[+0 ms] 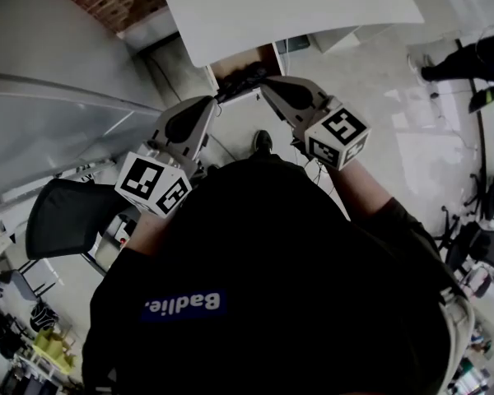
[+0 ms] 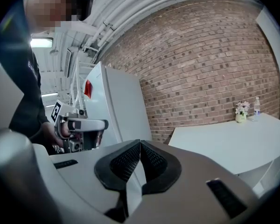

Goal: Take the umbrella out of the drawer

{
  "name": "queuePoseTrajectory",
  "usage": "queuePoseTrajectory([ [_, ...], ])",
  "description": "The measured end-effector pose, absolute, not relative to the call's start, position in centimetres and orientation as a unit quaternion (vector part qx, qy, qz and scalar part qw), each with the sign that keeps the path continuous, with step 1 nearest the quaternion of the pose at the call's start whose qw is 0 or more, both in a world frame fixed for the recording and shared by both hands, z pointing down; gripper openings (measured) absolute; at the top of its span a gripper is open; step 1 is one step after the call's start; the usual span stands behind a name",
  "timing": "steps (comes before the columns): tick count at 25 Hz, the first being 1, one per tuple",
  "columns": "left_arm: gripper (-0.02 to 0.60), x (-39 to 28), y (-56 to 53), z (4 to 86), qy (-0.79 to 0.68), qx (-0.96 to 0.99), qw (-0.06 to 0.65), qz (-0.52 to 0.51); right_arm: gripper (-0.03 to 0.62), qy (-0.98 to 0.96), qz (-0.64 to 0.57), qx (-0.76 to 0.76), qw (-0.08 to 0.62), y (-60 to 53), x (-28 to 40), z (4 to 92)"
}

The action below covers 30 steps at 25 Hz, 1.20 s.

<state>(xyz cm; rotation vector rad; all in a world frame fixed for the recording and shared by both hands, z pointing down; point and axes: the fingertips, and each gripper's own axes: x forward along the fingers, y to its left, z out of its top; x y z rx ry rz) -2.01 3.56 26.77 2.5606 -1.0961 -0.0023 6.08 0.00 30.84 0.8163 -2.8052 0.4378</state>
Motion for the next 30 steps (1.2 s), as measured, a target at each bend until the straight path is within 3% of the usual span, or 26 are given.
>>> queuePoseTrajectory([
  [15, 0.002, 0.7, -3.1, 26.9, -0.473, 0.861, 0.186, -0.005, 0.031, -0.963, 0.132, 0.163, 0.171, -5.6, 7.5, 36.5],
  [30, 0.002, -1.2, -4.8, 29.3, -0.446, 0.871, 0.205, 0.006, 0.032, -0.938, 0.105, 0.174, 0.280, -8.3, 5.5, 47.7],
])
